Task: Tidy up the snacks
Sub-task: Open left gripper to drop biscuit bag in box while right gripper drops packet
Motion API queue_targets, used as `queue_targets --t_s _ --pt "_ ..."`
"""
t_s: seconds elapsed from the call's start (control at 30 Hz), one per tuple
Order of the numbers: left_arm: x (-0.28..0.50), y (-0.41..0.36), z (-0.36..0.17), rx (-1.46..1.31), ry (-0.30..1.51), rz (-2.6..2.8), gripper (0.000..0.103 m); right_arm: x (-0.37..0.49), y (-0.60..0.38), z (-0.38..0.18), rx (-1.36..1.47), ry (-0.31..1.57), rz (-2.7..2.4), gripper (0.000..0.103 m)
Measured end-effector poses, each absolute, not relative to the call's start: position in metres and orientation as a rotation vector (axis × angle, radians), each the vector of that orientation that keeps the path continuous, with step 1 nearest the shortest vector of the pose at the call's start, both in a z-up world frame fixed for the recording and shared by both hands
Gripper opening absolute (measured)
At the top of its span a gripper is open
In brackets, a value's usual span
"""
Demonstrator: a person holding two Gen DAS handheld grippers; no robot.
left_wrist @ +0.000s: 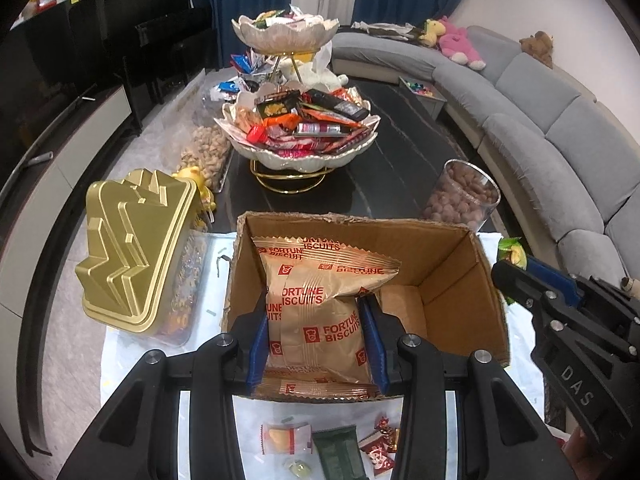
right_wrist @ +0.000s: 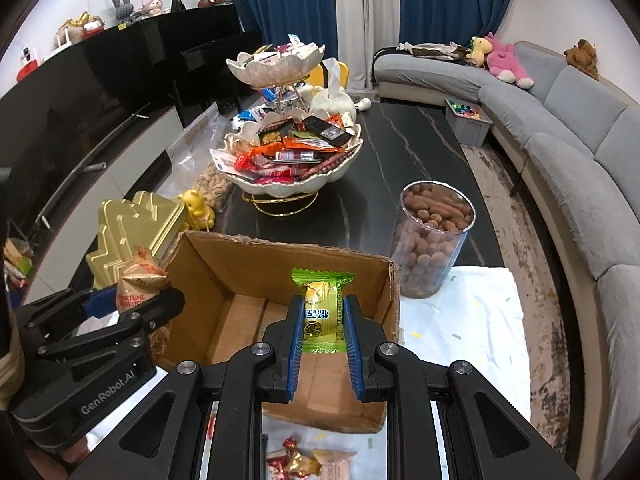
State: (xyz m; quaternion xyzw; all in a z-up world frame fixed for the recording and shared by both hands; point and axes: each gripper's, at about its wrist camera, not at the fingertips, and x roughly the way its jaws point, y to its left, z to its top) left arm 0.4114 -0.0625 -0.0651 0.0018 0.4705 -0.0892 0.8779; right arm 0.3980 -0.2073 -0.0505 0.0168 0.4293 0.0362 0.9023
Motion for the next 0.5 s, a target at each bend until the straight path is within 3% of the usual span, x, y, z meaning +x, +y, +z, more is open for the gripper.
queue_targets --t_s 0.33,0.37,0.5 --pt "0.418 -0.063 -0.076 0.002 1.006 -0.198 0.043 0.407 -0.205 -0.063 0.041 0.91 0.073 0.022" --pt "0.418 -0.063 -0.075 0.005 1.003 -0.197 0.044 0.407 -0.206 -0.063 0.045 0.912 0.073 0.026" --pt "0.417 -0.061 -0.071 0.011 0.987 -0.178 0.064 0.407 -0.21 -0.062 0.051 0.906 0.049 0.049"
